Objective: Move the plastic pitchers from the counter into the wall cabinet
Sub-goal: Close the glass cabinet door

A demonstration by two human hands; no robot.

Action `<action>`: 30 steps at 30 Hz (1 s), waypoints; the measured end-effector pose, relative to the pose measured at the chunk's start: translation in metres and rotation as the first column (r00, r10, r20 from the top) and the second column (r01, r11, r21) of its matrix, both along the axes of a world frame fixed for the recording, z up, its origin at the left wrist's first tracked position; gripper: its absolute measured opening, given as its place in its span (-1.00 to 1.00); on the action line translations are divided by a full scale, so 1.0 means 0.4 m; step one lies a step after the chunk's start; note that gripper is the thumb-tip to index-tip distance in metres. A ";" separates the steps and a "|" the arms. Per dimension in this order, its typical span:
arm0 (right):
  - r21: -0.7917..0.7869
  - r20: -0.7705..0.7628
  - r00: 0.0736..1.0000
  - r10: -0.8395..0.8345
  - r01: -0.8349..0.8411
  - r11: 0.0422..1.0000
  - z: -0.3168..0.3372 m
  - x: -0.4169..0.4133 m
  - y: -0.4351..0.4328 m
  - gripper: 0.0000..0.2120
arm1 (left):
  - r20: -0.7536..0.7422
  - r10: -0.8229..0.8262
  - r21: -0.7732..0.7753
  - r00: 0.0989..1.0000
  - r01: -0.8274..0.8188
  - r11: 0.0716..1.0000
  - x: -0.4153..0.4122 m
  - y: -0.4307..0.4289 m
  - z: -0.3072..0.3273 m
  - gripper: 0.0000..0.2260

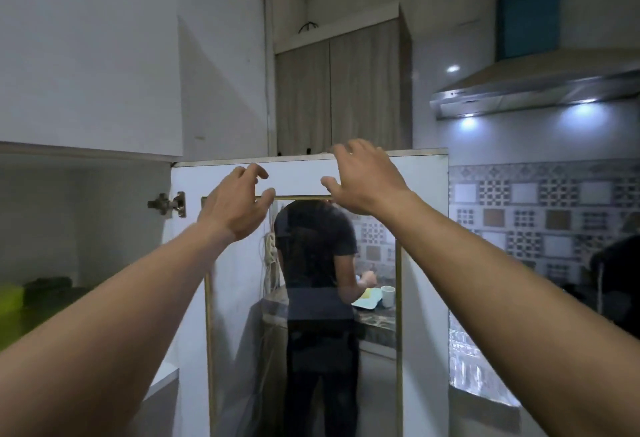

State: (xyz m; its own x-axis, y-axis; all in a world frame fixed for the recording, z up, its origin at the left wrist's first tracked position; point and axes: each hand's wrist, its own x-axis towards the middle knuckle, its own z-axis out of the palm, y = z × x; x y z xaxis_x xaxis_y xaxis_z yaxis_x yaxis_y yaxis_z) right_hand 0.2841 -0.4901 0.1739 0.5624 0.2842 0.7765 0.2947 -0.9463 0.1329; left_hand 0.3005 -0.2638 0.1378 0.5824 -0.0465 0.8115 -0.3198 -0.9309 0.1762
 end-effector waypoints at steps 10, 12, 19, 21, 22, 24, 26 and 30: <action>0.089 -0.110 0.974 -0.196 0.206 0.974 0.068 0.116 -0.272 -0.41 | 0.048 -0.067 0.140 0.997 0.060 0.988 0.150 -0.269 0.086 -0.56; 0.111 -0.172 0.969 -0.175 0.196 0.974 0.060 0.124 -0.297 -0.47 | 0.016 -0.071 0.179 0.997 0.067 0.982 0.171 -0.310 0.090 -0.56; 0.197 -0.152 0.988 -0.034 0.064 0.978 0.065 0.104 -0.322 -0.78 | -0.026 0.003 0.147 1.000 0.001 0.989 0.180 -0.360 0.094 -0.55; 0.217 -0.178 0.984 -0.010 0.049 0.975 0.079 0.063 -0.327 -0.83 | -0.033 -0.028 0.117 0.999 0.032 0.993 0.143 -0.368 0.096 -0.55; 0.221 -0.194 0.981 0.007 0.037 0.975 0.086 0.050 -0.321 -0.84 | -0.040 -0.055 0.079 0.998 0.058 0.995 0.132 -0.365 0.095 -0.55; 0.244 -0.222 0.974 0.053 0.003 0.970 0.099 -0.003 -0.314 -0.83 | -0.044 -0.120 0.002 0.992 0.120 0.993 0.087 -0.364 0.093 -0.53; 0.292 -0.259 0.959 0.116 -0.037 0.956 0.117 -0.070 -0.297 -0.73 | -0.034 -0.153 -0.049 0.988 0.151 0.987 0.029 -0.354 0.087 -0.52; 0.446 -0.422 0.852 0.310 -0.103 0.889 0.160 -0.237 -0.250 -0.59 | -0.014 -0.249 -0.133 0.968 0.245 0.960 -0.130 -0.303 0.084 -0.52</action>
State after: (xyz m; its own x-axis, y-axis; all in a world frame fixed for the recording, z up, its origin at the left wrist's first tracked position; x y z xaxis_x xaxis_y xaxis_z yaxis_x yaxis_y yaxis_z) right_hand 0.1891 -0.5901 0.2378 0.8486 0.1661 0.5022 0.4168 -0.7946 -0.4415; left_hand 0.2483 -0.3851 0.1712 0.5904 -0.0880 0.8023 -0.5294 -0.7926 0.3027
